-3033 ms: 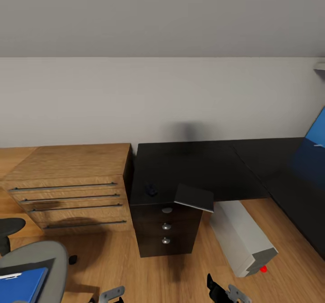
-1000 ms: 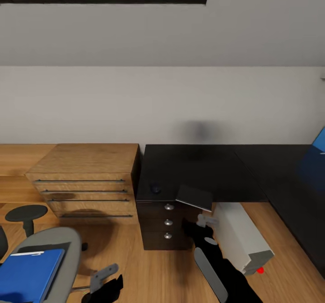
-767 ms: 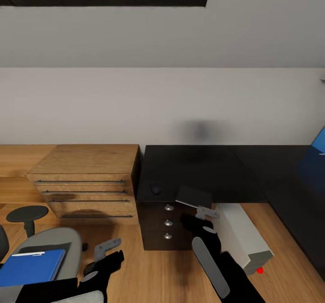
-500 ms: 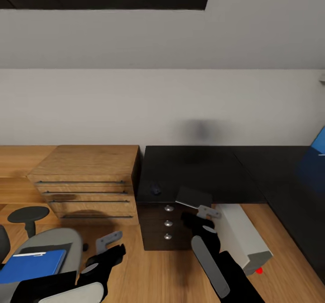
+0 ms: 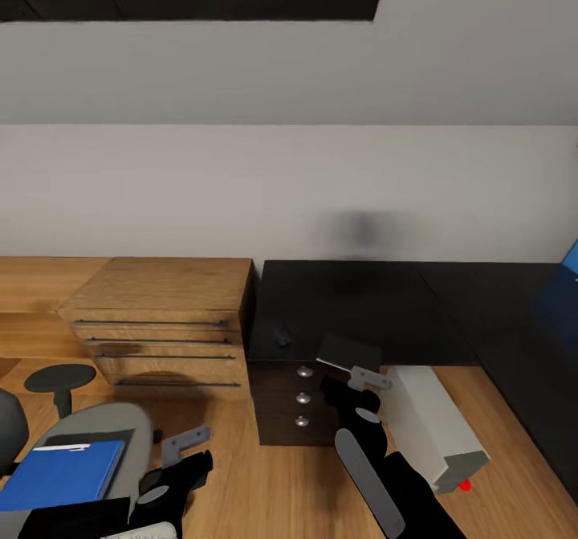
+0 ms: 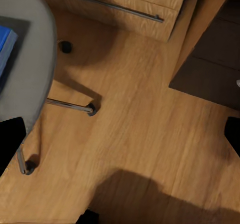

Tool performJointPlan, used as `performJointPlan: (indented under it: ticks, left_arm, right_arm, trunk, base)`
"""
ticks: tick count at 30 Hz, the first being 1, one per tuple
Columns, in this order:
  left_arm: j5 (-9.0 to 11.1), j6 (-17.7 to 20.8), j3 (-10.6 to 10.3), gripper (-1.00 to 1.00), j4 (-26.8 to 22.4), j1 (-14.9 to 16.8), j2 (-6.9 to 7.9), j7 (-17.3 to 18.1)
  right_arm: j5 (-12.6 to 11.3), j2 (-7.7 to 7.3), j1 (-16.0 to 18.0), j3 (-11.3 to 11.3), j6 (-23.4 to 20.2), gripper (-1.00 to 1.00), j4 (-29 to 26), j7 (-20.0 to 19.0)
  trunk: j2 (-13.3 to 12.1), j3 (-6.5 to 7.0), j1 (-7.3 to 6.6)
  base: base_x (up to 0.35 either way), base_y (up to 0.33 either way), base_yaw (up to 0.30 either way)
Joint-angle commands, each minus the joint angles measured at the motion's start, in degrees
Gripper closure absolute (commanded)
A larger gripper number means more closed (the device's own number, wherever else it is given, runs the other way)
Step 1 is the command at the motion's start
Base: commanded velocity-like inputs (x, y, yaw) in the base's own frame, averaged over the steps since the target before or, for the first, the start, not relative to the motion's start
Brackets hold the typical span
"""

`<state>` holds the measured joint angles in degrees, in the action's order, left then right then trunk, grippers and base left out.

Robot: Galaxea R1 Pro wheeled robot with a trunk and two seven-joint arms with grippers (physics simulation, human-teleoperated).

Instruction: In the bedroom, organize the workspace by keeping the computer under the desk, ensuring the monitor is on the desk, placing the keyboard on the desk next to the monitor, placing the mouse on the desk next to the keyboard, moving the folder from the swivel chair onto the desk next to the mouse, stacking the notebook on top of the folder with the pen on top of the notebook, and positioning the swivel chair next to the desk.

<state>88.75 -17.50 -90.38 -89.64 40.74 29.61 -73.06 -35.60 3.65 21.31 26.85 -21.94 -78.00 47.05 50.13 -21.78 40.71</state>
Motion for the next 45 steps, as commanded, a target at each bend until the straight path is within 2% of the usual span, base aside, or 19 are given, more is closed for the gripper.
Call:
performJointPlan:
  ticks: [1, 5, 6, 10, 18, 23, 28, 39, 45]
  left_arm:
    - [0.15, -0.36, -0.17, -1.0, 0.9, 0.13, 0.04, -0.02]
    - [0.11, -1.19, -0.46, -1.0, 2.33, 0.13, 0.05, 0.14]
    - [0.11, -1.42, -0.97, -1.0, 2.69, 0.13, -0.04, 0.19]
    - [0.1, -1.47, -1.16, -1.0, 2.78, 0.13, -0.17, 0.2]
    - [0.08, -1.49, -2.35, -1.0, 2.78, 0.13, -0.21, 1.56]
    - [0.27, -1.49, -2.5, -1.0, 2.8, 0.13, -0.35, 1.75]
    - [0.36, -1.49, -2.52, -1.0, 2.8, 0.13, -0.62, 1.75]
    - [0.44, -1.49, -2.61, -1.0, 2.83, 0.13, -0.99, 1.75]
    - [0.4, -1.49, -2.61, -1.0, 3.95, 0.13, -1.1, 1.77]
  right_arm:
    - [-0.27, -0.03, 0.05, 0.13, -0.32, -1.0, -0.08, 0.41]
    - [-0.22, -0.23, 0.05, 1.46, -0.37, -1.0, 0.01, 0.28]
    - [-0.18, -1.08, 0.05, 3.71, -0.38, -1.0, -0.01, 0.24]
    - [-0.17, -1.71, 0.05, 5.4, -0.4, -1.0, -0.1, 0.24]
    - [-0.17, -1.91, 0.05, 6.05, -1.04, -1.0, -0.07, 0.23]
    - [-0.12, -2.13, 0.05, 6.2, -1.08, -1.0, -0.12, 0.23]
    - [-0.15, -2.84, 0.05, 6.51, -1.04, -1.0, -0.18, 0.21]
    - [-0.06, -2.76, 0.05, 6.62, -0.92, -1.0, -0.55, 0.41]
    - [-0.08, -2.81, 0.05, 6.93, -0.69, -1.0, -0.3, 0.25]
  trunk:
    - [0.06, -0.1, 0.01]
    - [0.06, -0.21, 0.01]
    - [0.06, -0.25, 0.01]
    - [0.06, -0.43, 0.01]
    - [0.06, -0.82, 0.01]
    - [0.06, -1.03, 0.01]
    - [0.06, -1.07, 0.01]
    - [0.06, -1.08, 0.01]
    - [0.06, -1.03, 0.01]
  base:
    - [0.0, 0.0, 0.234]
    - [0.127, 0.041, 0.248]
    - [0.3, 0.018, 0.248]
    - [0.285, 0.007, 0.245]
    - [0.294, 0.001, 0.243]
    - [0.085, 0.0, 0.202]
    - [0.01, 0.0, 0.036]
    - [0.001, -0.002, 0.002]
    - [0.0, -0.22, 0.023]
